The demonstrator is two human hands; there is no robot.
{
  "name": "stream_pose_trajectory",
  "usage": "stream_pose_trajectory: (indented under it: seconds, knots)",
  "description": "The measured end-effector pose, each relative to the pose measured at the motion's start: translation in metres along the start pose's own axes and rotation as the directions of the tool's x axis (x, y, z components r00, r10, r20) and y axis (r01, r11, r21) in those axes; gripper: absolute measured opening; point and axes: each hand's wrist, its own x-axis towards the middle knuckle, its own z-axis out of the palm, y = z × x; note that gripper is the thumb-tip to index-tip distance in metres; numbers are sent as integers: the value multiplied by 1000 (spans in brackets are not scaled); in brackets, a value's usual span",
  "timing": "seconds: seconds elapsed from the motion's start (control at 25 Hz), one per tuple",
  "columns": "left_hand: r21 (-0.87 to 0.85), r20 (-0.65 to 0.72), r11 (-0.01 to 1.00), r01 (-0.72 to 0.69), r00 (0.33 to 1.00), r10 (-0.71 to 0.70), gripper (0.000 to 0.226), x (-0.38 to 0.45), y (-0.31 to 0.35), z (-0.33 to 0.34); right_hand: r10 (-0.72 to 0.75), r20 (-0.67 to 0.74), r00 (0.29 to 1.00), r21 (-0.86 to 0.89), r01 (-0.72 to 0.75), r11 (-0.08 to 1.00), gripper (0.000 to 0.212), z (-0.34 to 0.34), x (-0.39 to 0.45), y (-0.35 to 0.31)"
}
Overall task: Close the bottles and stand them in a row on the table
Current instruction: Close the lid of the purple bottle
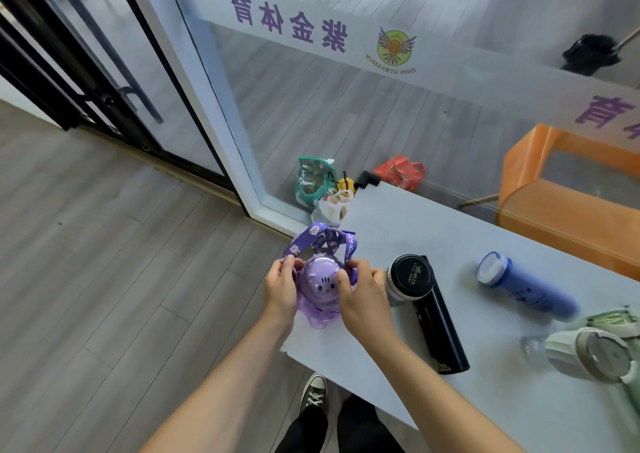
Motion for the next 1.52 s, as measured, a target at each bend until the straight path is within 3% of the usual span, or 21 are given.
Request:
stream_pose_trajectory:
  seconds: [0.12,0.24,0.28,0.4,0.48,0.56,0.68,0.8,0.96,1.08,1.32,1.52]
  knots:
    - [41,-13,997,67,998,-66,29,-3,-2,-8,42,30,999,-43,-41,998,26,0,0,-2]
    - [190,-72,971,142,989,-131,22,-6,4,-18,23,-6,1000,-37,-23,999,45,-2,-8,-4]
    - [227,-88,965,133,989,-116,17,-8,8,-22,-4,-21,1000,-34,3,999,51,-3,-10,-6]
    - [312,-43,949,35,999,-22,37,-17,18,-30,-43,27,999,-138,46,989,42,-3,-9,-9]
    - [286,115,958,-9,993,-24,37,-26,19,-30,38,133,990,-164,-16,986,44,-1,-2,-12]
    - [198,215,979,54,972,-97,35,-30,16,-28,143,231,962,-137,-113,984,52,2,7,-20]
    - [45,232,991,125,964,-132,33,-22,19,-23,170,235,957,-57,-161,985,67,5,21,-38]
    - [69,219,993,91,970,-104,41,-1,34,-12,217,206,954,34,-229,973,87,-2,44,-53]
    - [100,240,994,36,969,-59,40,34,53,20,266,307,914,-29,-271,962,72,-27,98,-70]
    - [118,301,993,14,952,-49,39,53,66,55,306,301,903,-56,-304,951,61,-51,137,-70]
    - [209,523,977,-47,849,-71,40,74,88,146,375,173,911,256,-409,876,51,-108,191,-27]
    - [261,543,965,-25,831,-125,37,98,98,196,373,108,922,415,-382,826,41,-133,217,-7]
